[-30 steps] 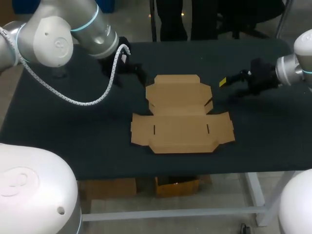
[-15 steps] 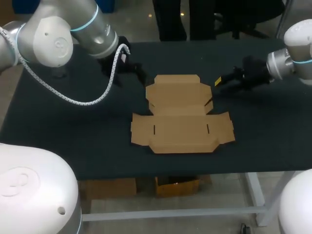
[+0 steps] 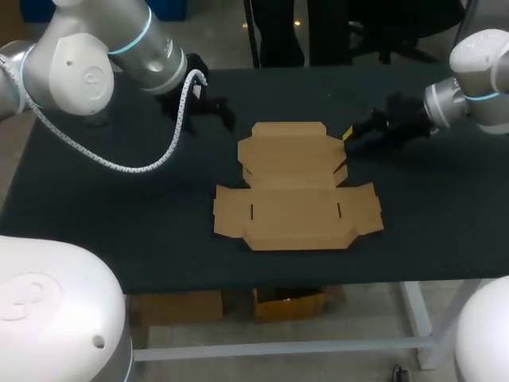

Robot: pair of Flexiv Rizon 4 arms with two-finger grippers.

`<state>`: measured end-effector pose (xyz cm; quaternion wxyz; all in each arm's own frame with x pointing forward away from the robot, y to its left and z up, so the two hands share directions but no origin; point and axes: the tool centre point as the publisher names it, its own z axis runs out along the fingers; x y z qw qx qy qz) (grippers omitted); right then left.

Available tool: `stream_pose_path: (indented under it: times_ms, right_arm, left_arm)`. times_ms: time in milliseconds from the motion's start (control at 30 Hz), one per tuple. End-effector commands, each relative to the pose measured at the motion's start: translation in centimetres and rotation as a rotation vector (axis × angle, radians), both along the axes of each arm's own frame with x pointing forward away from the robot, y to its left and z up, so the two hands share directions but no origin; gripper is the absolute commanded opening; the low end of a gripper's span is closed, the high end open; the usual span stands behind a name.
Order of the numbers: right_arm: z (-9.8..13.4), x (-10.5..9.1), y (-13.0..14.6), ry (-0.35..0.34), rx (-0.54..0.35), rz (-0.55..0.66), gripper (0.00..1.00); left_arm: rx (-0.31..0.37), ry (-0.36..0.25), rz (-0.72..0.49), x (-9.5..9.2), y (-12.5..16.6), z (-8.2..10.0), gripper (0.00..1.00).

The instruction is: Assemble the packaging by folding the flat box into shape, placing the metal phone stand inside, and closing the box properly

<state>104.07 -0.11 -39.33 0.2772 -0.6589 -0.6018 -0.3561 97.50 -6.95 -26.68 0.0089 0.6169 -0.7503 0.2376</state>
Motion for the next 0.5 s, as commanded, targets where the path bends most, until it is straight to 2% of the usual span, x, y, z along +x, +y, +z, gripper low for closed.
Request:
stream_pose_path:
  times_ms: [33, 500]
  right_arm:
    - [-0.4, -0.1, 0.6, -0.003, 0.013, -0.015, 0.49]
    - [-1.0, 0.3, 1.8, 0.013, 0.029, -0.041, 0.43]
  left_arm:
    - [-0.008, -0.009, 0.005, -0.2, 0.4, -0.1, 1.0]
    - [-0.025, -0.024, 0.011, 0.0, 1.4, -0.1, 1.0]
